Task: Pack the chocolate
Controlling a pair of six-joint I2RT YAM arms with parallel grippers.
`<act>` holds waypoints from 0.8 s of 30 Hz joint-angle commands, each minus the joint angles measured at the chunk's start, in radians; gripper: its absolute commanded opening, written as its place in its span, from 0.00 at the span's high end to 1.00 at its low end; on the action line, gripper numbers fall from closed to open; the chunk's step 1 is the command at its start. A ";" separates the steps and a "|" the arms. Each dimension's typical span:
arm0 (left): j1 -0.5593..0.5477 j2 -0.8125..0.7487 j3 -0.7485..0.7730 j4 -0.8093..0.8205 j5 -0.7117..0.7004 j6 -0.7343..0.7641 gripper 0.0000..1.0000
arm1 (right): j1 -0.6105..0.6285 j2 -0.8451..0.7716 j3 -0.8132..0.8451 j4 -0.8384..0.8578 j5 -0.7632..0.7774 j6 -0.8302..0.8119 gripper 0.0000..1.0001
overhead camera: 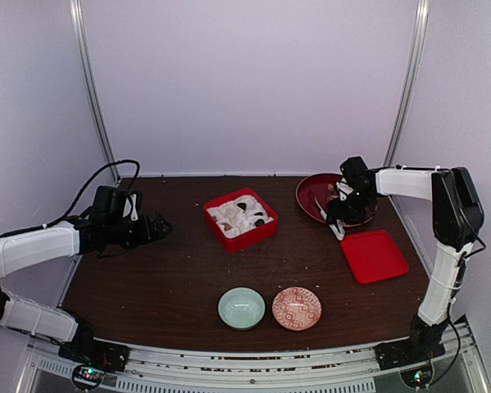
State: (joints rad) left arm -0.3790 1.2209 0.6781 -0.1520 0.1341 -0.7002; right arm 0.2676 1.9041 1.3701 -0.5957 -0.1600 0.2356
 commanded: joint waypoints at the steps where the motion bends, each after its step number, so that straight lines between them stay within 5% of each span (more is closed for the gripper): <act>1: 0.007 -0.009 0.000 0.024 0.000 0.018 0.02 | -0.008 -0.114 0.041 -0.047 -0.010 -0.019 0.27; 7: 0.007 -0.006 0.005 0.024 0.004 0.024 0.02 | -0.069 -0.250 -0.027 -0.094 -0.001 -0.005 0.25; 13: 0.007 0.009 0.004 0.043 0.017 0.018 0.02 | -0.266 -0.403 -0.204 -0.108 0.023 -0.034 0.27; 24: 0.008 0.065 -0.020 0.118 0.077 -0.049 0.02 | -0.390 -0.380 -0.279 -0.208 0.160 -0.137 0.37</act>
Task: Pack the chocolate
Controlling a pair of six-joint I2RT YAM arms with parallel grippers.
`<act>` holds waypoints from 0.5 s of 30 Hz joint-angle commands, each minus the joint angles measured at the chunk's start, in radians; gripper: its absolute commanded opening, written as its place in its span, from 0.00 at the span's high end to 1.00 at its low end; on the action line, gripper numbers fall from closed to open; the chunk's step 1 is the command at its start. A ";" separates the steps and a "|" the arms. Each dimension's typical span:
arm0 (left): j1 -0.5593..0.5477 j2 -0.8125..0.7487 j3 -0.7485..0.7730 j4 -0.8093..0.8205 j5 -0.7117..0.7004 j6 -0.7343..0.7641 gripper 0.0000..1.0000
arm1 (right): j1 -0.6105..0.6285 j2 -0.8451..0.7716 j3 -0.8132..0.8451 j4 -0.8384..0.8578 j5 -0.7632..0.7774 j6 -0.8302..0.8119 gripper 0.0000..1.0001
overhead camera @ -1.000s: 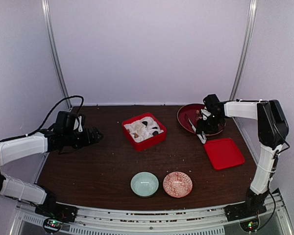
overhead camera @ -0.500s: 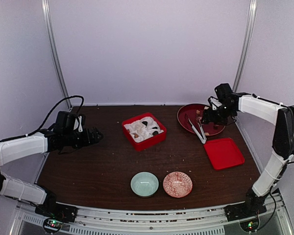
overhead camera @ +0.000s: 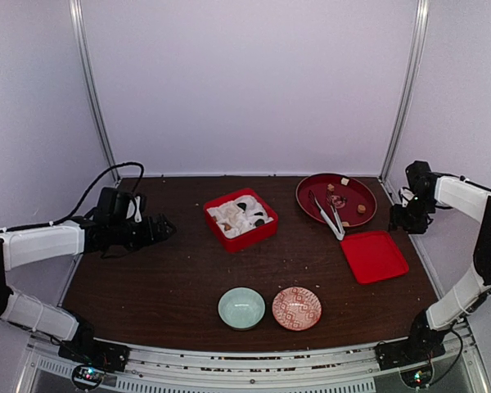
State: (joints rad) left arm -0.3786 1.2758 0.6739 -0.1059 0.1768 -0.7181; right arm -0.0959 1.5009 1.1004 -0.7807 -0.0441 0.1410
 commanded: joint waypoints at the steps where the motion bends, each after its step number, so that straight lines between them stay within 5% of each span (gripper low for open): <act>1: 0.007 0.011 -0.017 0.072 0.037 -0.034 0.02 | -0.031 0.043 -0.005 -0.025 0.046 -0.051 0.39; 15: 0.007 -0.010 0.021 0.014 0.035 -0.010 0.02 | -0.072 0.282 0.089 -0.030 0.070 -0.122 0.54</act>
State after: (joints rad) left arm -0.3786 1.2789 0.6670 -0.1024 0.2035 -0.7391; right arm -0.1562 1.7367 1.1439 -0.8047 -0.0132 0.0502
